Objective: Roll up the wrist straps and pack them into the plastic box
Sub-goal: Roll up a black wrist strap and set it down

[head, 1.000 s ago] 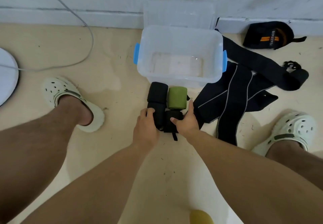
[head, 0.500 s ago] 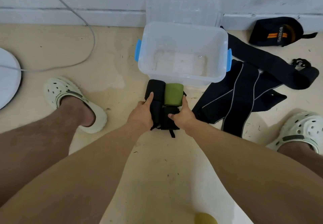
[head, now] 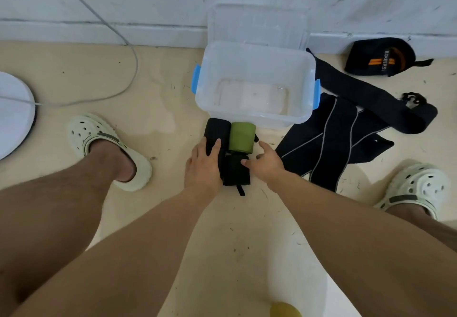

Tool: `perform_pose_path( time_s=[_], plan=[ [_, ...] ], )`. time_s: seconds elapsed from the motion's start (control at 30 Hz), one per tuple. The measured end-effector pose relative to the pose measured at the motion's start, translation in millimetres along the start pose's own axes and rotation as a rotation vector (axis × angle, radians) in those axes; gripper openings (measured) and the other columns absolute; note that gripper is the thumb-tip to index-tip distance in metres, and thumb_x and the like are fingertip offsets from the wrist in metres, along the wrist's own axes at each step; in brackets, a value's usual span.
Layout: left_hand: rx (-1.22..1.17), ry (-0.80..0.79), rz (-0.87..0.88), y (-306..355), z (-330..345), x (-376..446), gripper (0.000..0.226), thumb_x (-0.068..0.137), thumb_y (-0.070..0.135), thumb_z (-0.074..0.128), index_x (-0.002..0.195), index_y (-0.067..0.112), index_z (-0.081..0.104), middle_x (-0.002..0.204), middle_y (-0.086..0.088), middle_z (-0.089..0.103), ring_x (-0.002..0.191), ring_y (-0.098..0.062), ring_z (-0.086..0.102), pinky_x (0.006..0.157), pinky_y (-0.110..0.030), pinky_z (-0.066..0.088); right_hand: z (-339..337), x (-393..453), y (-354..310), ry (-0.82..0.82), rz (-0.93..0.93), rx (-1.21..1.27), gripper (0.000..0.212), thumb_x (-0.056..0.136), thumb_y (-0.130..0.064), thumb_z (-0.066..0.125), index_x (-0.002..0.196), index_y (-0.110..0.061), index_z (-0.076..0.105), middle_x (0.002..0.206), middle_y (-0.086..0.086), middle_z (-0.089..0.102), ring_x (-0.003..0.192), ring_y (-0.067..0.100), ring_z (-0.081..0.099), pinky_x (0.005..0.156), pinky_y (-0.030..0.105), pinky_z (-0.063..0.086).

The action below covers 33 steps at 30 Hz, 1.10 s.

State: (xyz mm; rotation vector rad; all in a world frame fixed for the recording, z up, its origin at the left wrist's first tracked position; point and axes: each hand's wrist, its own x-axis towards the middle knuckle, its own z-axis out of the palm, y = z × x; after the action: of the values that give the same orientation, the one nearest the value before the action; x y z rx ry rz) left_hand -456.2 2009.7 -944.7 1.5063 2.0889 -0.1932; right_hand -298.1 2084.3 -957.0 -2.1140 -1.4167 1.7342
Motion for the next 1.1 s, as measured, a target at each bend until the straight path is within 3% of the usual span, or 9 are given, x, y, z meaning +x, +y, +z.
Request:
perform_pose_path(
  time_s=[0.2,0.3,0.43,0.63,0.73,0.8,0.9,1.0,1.1],
  plan=[
    [-0.145,0.235,0.253,38,18,-16,0.069,0.086,0.003,0.069,0.151,0.013,0.048,0.157,-0.013,0.043,0.146,-0.030,0.039,0.117,-0.042,0.036,-53,-4,25,0.344,-0.027,0.021,0.041,0.098,-0.020,0.069,0.137,-0.018,0.058,0.132,0.006,0.064,0.111,0.019,0.062,0.090,0.029,0.050],
    [-0.178,0.119,0.338,64,20,-16,0.063,0.092,0.006,0.064,0.151,0.016,0.048,0.156,-0.005,0.044,0.145,-0.024,0.039,0.117,-0.038,0.036,-78,-6,51,0.462,0.056,0.051,0.055,0.098,-0.018,0.069,0.148,-0.018,0.048,0.149,0.009,0.047,0.107,0.021,0.058,0.087,0.029,0.048],
    [-0.125,-0.213,0.374,90,24,-16,0.069,0.099,0.015,0.061,0.161,0.024,0.031,0.168,0.002,0.026,0.154,-0.019,0.024,0.124,-0.037,0.028,-99,-6,79,0.512,0.176,0.150,0.098,0.092,-0.024,0.075,0.165,-0.025,0.010,0.165,0.007,0.024,0.139,0.034,0.046,0.115,0.045,0.041],
    [-0.199,-0.448,0.285,101,40,-19,0.072,0.101,0.019,0.061,0.164,0.024,0.028,0.168,0.002,0.029,0.150,-0.022,0.037,0.119,-0.037,0.038,-112,12,94,0.478,0.266,0.444,0.119,0.079,-0.037,0.084,0.163,-0.040,0.000,0.151,0.000,0.045,0.124,0.034,0.060,0.105,0.053,0.053],
    [-0.206,-0.468,0.239,104,44,-16,0.070,0.100,0.020,0.062,0.163,0.024,0.029,0.165,0.000,0.035,0.142,-0.023,0.046,0.114,-0.037,0.044,-123,18,89,0.484,0.300,0.550,0.106,0.085,-0.032,0.083,0.164,-0.032,0.012,0.129,-0.001,0.052,0.092,0.024,0.064,0.094,0.043,0.059],
    [-0.214,-0.469,0.230,108,44,-13,0.069,0.100,0.019,0.061,0.162,0.023,0.031,0.161,-0.001,0.039,0.133,-0.023,0.054,0.106,-0.037,0.049,-124,19,87,0.516,0.322,0.547,0.088,0.085,-0.031,0.083,0.156,-0.021,0.031,0.127,0.003,0.059,0.101,0.028,0.065,0.096,0.042,0.057],
    [-0.245,-0.441,0.255,117,42,-10,0.065,0.100,0.007,0.054,0.160,0.021,0.033,0.154,-0.005,0.045,0.127,-0.024,0.056,0.096,-0.034,0.051,-122,9,80,0.560,0.278,0.448,0.037,0.092,-0.028,0.076,0.123,-0.015,0.060,0.100,0.000,0.064,0.095,0.025,0.062,0.086,0.033,0.051],
    [-0.375,-0.348,0.201,126,36,-8,0.058,0.102,0.004,0.050,0.157,0.018,0.040,0.152,-0.007,0.050,0.136,-0.024,0.052,0.109,-0.039,0.048,-110,-8,74,0.512,0.098,0.224,0.014,0.098,-0.028,0.068,0.106,-0.017,0.064,0.087,-0.006,0.062,0.089,0.020,0.061,0.080,0.030,0.045],
    [-0.646,-0.215,-0.004,139,24,-5,0.045,0.108,0.028,0.050,0.152,0.018,0.046,0.150,-0.005,0.055,0.135,-0.023,0.053,0.109,-0.037,0.045,-95,-23,73,0.372,-0.136,-0.130,0.014,0.094,-0.029,0.072,0.084,-0.022,0.064,0.087,-0.005,0.062,0.080,0.015,0.058,0.071,0.030,0.044]
  ],
)
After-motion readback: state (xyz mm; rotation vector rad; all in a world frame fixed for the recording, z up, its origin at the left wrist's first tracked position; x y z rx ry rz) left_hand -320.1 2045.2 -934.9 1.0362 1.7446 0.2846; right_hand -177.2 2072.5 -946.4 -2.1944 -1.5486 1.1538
